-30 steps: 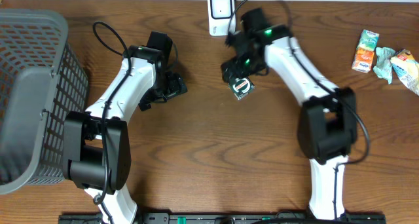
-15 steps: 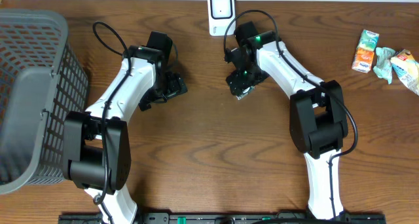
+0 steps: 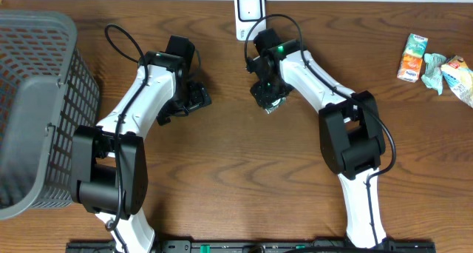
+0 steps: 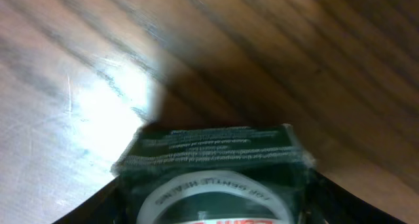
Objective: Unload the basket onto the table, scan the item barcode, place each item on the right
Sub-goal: 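Reach the right gripper down and grasp the Zam-Buk tin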
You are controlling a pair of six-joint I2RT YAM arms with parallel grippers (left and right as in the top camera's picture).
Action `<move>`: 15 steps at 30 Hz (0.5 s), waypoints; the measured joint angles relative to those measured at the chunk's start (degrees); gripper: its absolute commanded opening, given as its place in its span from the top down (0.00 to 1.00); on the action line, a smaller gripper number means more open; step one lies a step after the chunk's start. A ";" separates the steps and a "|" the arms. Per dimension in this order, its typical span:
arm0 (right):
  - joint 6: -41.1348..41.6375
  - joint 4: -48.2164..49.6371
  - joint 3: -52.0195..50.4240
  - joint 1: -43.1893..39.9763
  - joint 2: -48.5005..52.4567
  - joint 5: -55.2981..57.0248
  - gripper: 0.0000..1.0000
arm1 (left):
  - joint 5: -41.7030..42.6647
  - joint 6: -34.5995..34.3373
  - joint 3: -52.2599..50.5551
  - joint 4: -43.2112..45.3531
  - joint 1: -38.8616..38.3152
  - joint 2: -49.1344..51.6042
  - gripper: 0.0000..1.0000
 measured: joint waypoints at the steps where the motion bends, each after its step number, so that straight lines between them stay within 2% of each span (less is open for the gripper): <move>1: 0.22 0.04 0.00 0.11 0.02 0.42 0.37 | 0.00 0.00 0.00 0.00 0.00 0.00 0.02; 9: 3.65 -0.33 0.13 0.15 0.02 0.90 0.41 | 0.00 0.00 0.00 0.00 0.00 0.00 0.02; 15: 9.99 -6.51 3.82 -0.15 1.55 -2.16 0.42 | 0.00 0.00 0.00 0.00 0.00 0.00 0.02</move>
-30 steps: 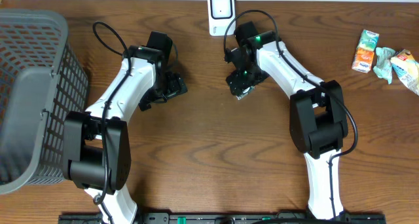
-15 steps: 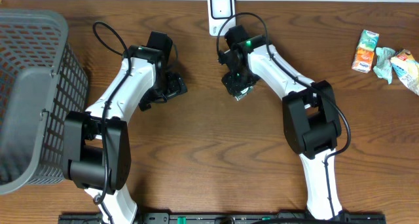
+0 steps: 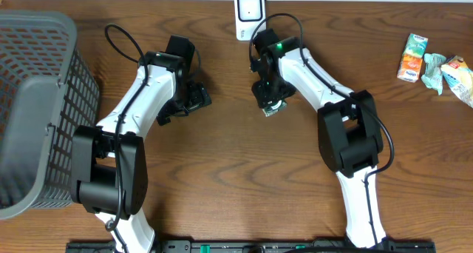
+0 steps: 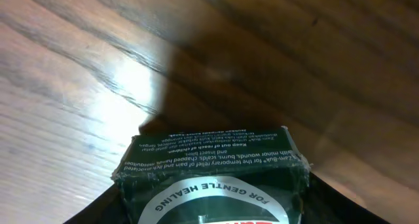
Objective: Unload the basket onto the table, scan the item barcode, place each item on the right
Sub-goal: 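Reach the right gripper down and grasp the Zam-Buk tin, then raise the Zam-Buk tin to the scanner window and hold it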
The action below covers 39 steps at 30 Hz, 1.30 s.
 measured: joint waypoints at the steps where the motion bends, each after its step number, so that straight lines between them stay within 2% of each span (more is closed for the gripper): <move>1: 0.39 -0.92 0.92 -0.20 0.35 -1.73 0.42 | 0.00 0.00 0.00 0.00 0.00 0.00 0.02; 4: 1.70 -2.49 4.72 -1.81 0.79 -12.94 0.43 | 0.00 0.00 0.00 0.02 0.00 0.00 0.02; 9: 3.67 -1.01 7.39 -7.19 0.79 -39.65 0.45 | 0.00 0.00 0.00 0.02 0.00 0.00 0.02; 11: 7.15 0.52 7.41 -9.66 0.79 -48.35 0.46 | 0.00 0.00 0.00 0.02 0.00 0.00 0.02; 14: 19.52 3.02 7.56 -14.53 0.79 -59.30 0.48 | 0.00 0.00 0.00 0.00 0.00 0.00 0.02; 15: 22.34 3.28 7.56 -15.37 0.79 -60.43 0.50 | 0.00 0.00 0.00 0.00 0.00 0.00 0.02; 16: 29.44 4.55 7.56 -17.35 0.79 -62.86 0.51 | 0.00 0.00 0.00 0.00 0.00 0.00 0.02; 20: 43.78 5.77 7.58 -18.82 0.79 -65.46 0.52 | 0.00 0.00 0.00 0.00 0.00 0.00 0.02; 22: 52.37 8.92 7.58 -18.51 0.79 -67.65 0.52 | 0.00 0.00 0.00 0.00 0.00 0.00 0.02; 24: 57.61 12.59 7.56 -18.08 0.81 -69.29 0.52 | -0.02 0.00 0.00 0.00 0.00 0.00 0.02; 31: 67.49 18.88 7.61 -15.96 0.85 -72.67 0.53 | 0.00 0.00 0.00 0.02 0.00 0.00 0.02; 39: 70.53 19.08 7.61 -15.30 0.85 -73.05 0.52 | 0.00 0.00 0.00 0.00 0.00 0.00 0.03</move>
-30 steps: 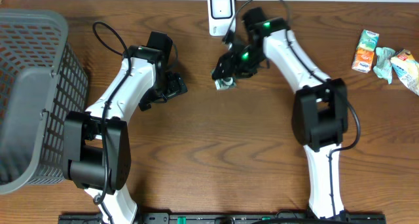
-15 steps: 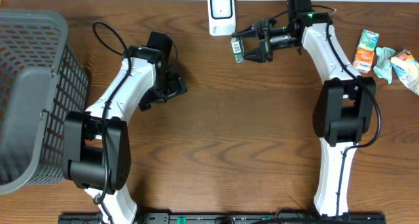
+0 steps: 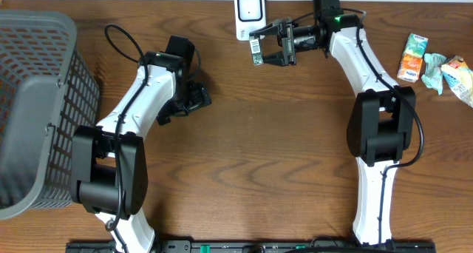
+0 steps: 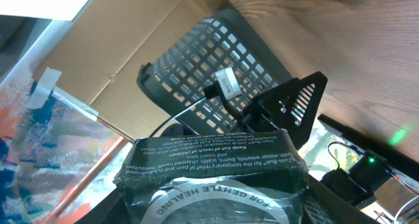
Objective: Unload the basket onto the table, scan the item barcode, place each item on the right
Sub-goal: 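Raise the Zam-Buk tin to the scanner window and hold it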
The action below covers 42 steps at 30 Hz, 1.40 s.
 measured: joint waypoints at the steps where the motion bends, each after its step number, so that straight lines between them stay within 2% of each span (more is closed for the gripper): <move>1: 0.15 0.00 0.00 0.00 0.00 0.00 0.52 | 0.00 0.00 0.00 0.00 0.00 0.00 0.02; 7: -0.07 0.09 0.00 0.02 0.00 2.78 0.57 | 0.00 0.00 0.00 0.00 0.00 0.00 0.02; 10: -3.02 2.01 0.00 0.28 0.00 7.78 0.58 | 0.00 0.00 0.00 0.00 0.00 0.00 0.02; 18: -18.80 19.47 0.07 2.95 0.00 30.67 0.48 | 0.00 0.00 0.00 0.02 0.00 0.00 0.02; 25: -26.47 30.14 0.07 5.97 0.02 56.94 0.48 | 0.00 0.00 0.00 -0.02 0.00 0.00 0.02; 32: -40.39 44.94 0.07 10.80 0.11 78.31 0.47 | -0.02 0.00 0.00 0.00 0.00 0.00 0.02; 38: -52.06 60.74 0.48 15.23 3.65 89.35 0.47 | -0.02 0.00 -0.02 -0.02 0.00 0.00 0.02; 42: -56.37 64.72 0.52 15.80 8.57 91.47 0.47 | -0.02 0.00 -0.02 0.00 0.00 0.00 0.02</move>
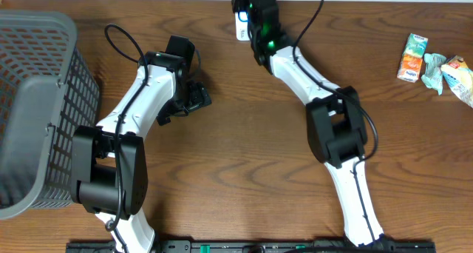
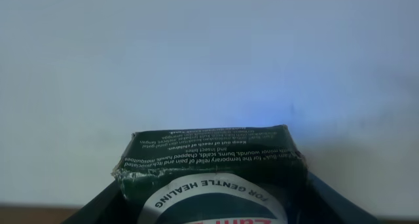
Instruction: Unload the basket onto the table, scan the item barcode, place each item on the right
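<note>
The item is a dark green box (image 2: 209, 162) with white print and a round "for gentle healing" label. My right gripper (image 2: 209, 201) is shut on it, and a plain white wall fills the view behind it. In the overhead view the right gripper (image 1: 250, 3) is at the table's back edge, above the white barcode scanner (image 1: 241, 29), which it mostly covers. The box itself is hidden there. My left gripper (image 1: 196, 98) rests low over the wood, left of centre, with nothing seen in it. Its jaws are too dark to read.
A grey mesh basket (image 1: 33, 105) stands at the left edge. An orange juice carton (image 1: 413, 57) and crumpled snack packets (image 1: 451, 72) lie at the far right. The table (image 1: 244, 157) is brown wood, with the white wall along its back edge.
The right gripper held the box just right of the scanner, barcode label up. It is now over the scanner at the back edge, its camera facing the wall. The left arm has not moved.
The right gripper first held the green box low over the table near the middle, and it sat slightly higher a moment later. It then held the box raised beside the scanner. Now it holds it above the scanner. The left arm kept still.
</note>
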You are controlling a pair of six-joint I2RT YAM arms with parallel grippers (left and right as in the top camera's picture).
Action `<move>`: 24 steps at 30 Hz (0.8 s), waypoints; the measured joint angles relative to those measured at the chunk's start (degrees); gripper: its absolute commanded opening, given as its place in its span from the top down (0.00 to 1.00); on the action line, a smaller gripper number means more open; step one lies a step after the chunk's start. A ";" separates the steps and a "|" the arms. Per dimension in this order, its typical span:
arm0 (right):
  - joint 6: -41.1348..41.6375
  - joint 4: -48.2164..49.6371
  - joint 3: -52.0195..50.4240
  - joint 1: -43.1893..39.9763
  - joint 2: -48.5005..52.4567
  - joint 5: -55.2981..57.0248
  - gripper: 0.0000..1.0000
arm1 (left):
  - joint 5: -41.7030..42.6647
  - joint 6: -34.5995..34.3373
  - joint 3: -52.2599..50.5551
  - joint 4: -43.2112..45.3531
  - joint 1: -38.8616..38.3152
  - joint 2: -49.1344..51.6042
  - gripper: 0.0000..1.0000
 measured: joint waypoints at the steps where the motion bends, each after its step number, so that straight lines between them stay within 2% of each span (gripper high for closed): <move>1: -0.57 0.02 0.00 -0.04 1.16 0.39 0.47 | 0.02 0.00 0.02 -0.02 0.00 0.00 0.02; 6: -3.41 1.55 -0.22 -0.26 4.98 1.27 0.46 | 0.02 0.00 0.00 -0.02 0.00 0.00 0.02; 13: -5.22 3.69 -0.24 -0.26 5.01 3.76 0.44 | 0.00 0.02 0.02 0.00 0.00 0.00 0.02; 20: -5.20 -8.76 -0.28 -1.73 -1.18 4.90 0.41 | 0.00 0.00 0.00 0.00 0.00 0.00 0.02; 24: -4.74 -22.71 -0.13 -5.97 -10.75 5.16 0.35 | 0.00 0.00 0.00 0.04 0.00 0.00 0.02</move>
